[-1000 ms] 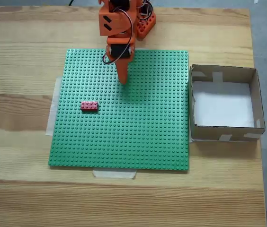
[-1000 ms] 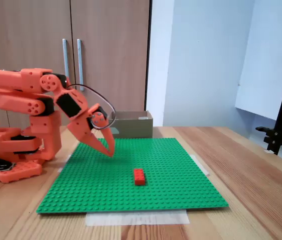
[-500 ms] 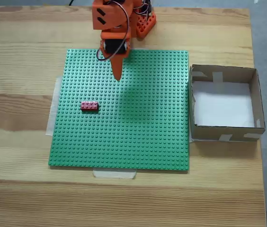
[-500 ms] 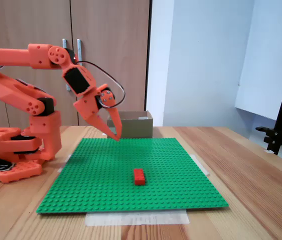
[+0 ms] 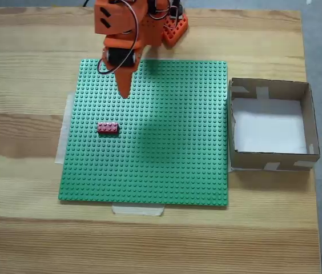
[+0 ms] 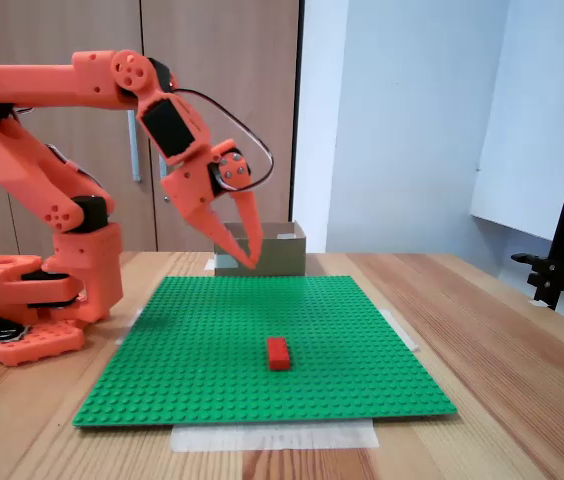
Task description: Pick the red lego block and put it in the box.
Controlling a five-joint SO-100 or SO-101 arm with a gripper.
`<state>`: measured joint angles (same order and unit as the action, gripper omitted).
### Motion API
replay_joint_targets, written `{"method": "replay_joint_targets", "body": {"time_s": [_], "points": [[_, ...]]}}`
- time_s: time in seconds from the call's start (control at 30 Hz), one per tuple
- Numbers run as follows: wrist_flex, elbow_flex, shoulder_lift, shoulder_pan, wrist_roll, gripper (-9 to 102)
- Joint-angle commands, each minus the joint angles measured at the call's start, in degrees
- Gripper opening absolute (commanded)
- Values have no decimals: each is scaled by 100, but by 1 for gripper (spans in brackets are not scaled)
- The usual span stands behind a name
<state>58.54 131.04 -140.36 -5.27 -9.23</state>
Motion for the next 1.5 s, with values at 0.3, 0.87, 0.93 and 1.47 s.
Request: {"method": "replay_joint_targets", "body": {"time_s": [0.3,0.87,0.93,1.47], "points": [[62,-1055,861,-255,-229,1],[97,-1828,2285,-536,-439,2],[97,-1863,2408,-598,-501,3],[246,-2145,3217,-896,-861,17]]}}
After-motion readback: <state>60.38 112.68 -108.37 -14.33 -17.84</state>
